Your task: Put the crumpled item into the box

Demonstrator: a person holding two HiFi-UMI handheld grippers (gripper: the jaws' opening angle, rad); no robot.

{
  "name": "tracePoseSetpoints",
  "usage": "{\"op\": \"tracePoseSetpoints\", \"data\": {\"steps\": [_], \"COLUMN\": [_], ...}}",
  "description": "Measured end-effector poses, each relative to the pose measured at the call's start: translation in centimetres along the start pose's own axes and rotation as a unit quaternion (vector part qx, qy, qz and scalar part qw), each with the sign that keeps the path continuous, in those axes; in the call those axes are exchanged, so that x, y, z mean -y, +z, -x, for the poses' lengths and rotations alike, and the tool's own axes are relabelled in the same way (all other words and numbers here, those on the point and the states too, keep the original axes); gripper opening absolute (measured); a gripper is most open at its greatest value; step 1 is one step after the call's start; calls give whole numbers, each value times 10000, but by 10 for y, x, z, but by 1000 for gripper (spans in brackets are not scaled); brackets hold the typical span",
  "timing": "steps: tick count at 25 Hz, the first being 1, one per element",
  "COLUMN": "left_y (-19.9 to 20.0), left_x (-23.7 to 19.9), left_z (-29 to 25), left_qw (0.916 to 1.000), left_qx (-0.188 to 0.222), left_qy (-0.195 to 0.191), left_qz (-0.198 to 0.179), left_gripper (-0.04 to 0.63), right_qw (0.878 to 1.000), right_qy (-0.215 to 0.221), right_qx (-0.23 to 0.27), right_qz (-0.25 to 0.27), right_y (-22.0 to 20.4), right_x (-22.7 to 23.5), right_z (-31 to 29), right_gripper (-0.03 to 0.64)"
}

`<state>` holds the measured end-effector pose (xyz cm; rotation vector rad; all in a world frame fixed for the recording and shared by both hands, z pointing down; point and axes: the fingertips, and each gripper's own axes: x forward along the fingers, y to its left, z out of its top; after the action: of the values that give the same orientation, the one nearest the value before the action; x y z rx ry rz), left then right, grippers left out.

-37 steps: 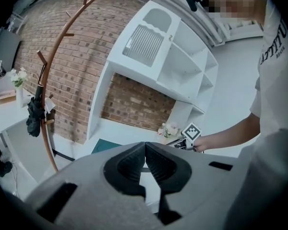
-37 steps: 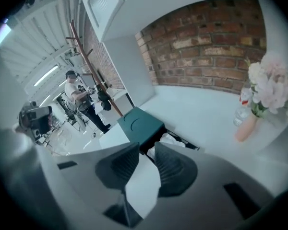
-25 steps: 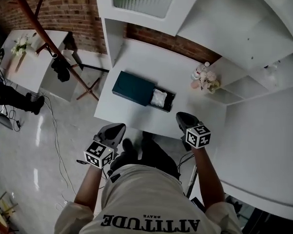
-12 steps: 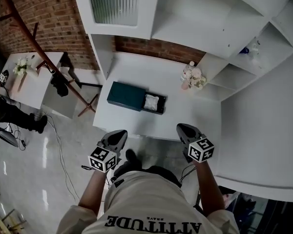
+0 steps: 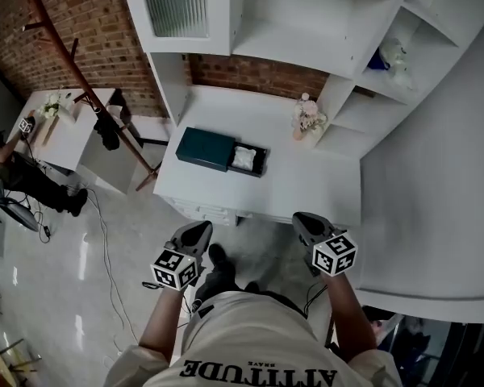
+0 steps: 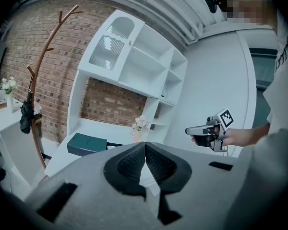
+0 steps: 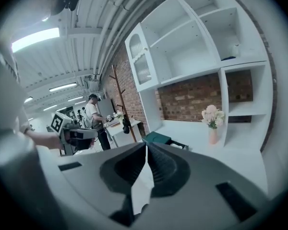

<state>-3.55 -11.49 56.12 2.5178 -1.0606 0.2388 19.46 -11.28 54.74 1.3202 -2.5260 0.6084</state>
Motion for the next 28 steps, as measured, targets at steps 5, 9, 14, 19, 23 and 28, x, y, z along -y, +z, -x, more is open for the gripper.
{"op": "tracePoseSetpoints", "data": {"steps": [5, 9, 14, 19, 23, 28], "left_y": [-18, -26, -34, -41, -37, -27], "left_x": [44, 75, 98, 104, 105, 96], "left_z": [26, 50, 78, 100, 112, 122], "left_qw": [9998, 9995, 9989, 9983, 9981, 9980], "left_qx": [99, 206, 269, 281, 340, 390], "left_qy": [144, 229, 391, 502, 514, 455], "left_qz": [-7, -40, -51, -28, -54, -203], "left_gripper": [26, 26, 26, 26, 28, 26], "right_qw": [10000, 10000, 9994, 9992, 9991, 9983], "right_qy": [62, 40, 122, 141, 40, -205], "right_qx": [45, 78, 170, 238, 333, 477], "right_qz": [16, 33, 272, 305, 278, 258], "right_y": [-20, -31, -36, -42, -40, -30], "right_x": [-10, -20, -41, -55, -58, -57], "right_z": [45, 74, 94, 103, 111, 113], "right_gripper": [35, 35, 35, 35, 35, 35]}}
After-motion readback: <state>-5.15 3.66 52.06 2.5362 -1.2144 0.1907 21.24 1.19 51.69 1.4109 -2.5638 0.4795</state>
